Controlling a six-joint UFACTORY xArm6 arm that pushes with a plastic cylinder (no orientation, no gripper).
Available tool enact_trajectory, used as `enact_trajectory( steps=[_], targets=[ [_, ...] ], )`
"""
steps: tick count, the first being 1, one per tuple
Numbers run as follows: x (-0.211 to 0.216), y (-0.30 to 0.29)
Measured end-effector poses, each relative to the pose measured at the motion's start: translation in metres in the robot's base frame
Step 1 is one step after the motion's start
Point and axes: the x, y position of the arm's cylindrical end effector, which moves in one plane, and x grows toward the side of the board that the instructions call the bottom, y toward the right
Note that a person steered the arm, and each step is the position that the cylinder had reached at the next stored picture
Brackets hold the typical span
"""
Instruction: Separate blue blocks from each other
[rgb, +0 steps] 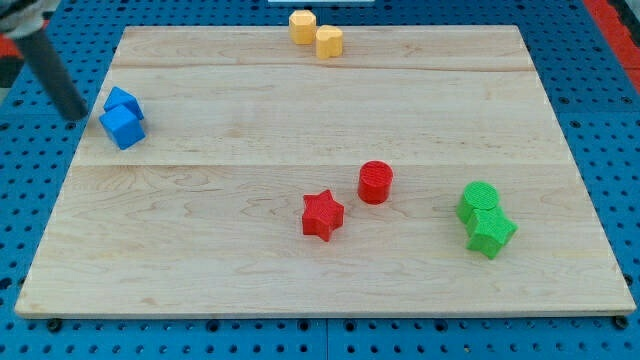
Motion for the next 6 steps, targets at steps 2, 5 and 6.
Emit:
enact_trajectory(
  steps=[2,5,6],
  targets=[
    [-0.005,0.109],
    [0.013,-0.006],
    [0.028,-0.006]
  ],
)
